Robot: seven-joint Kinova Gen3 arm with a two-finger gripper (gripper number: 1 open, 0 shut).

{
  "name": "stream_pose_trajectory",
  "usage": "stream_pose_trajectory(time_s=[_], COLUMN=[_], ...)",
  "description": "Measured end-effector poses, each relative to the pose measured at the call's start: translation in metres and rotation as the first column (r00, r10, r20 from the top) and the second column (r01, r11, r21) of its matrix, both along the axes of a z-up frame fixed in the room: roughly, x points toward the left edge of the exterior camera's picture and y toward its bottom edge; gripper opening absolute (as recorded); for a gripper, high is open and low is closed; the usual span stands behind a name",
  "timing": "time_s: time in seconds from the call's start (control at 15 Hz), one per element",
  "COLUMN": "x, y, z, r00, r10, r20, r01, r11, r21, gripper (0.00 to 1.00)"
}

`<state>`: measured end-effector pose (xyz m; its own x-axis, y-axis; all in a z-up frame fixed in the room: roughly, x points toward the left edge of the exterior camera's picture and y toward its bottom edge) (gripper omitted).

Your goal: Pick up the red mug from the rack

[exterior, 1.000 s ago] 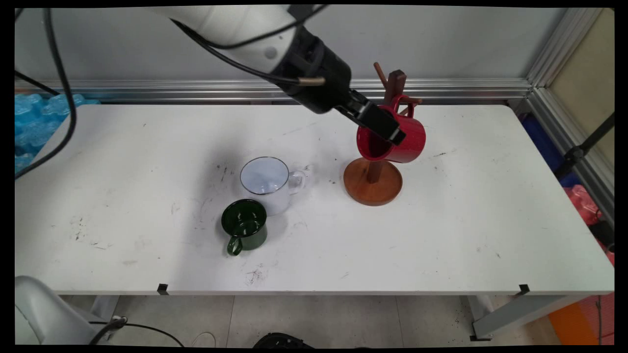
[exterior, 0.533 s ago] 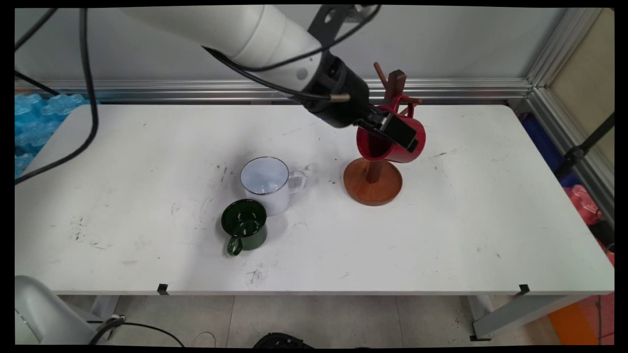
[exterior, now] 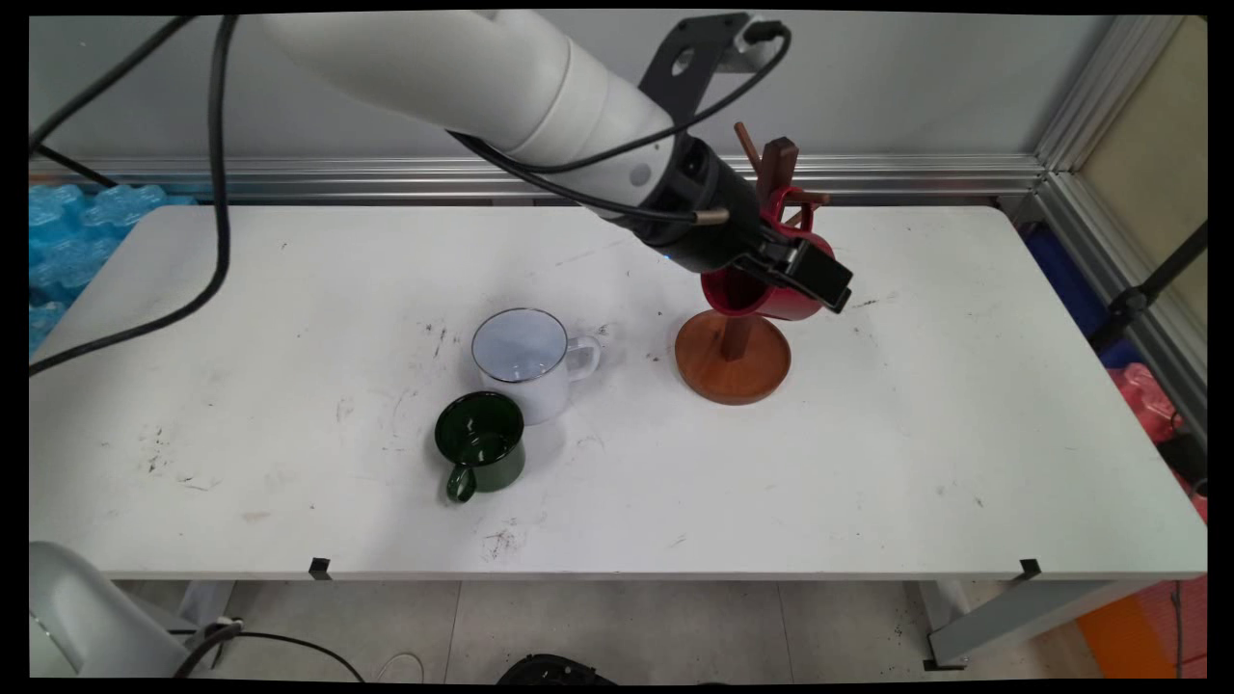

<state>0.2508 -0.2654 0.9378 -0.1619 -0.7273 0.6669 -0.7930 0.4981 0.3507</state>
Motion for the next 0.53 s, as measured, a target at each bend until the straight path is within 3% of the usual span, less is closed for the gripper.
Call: stream_pose_trajectory(time_s=[0.2, 0.27, 0.53], x=[-0.0051, -0.0067, -0.0104], y=[-0.0018, -0.0026, -0.0042], z=[-0.0041, -0.0054, -0.0101], r00=[1.0, 1.0, 1.0], r10=[0.013, 0.018, 0.028], r20=[0.001, 0.002, 0.007], r01=[-0.013, -0.018, -0.028], r11=[1.0, 1.0, 1.0], r21=[-0.002, -0.003, -0.008], gripper=[1.0, 0.0, 0.0])
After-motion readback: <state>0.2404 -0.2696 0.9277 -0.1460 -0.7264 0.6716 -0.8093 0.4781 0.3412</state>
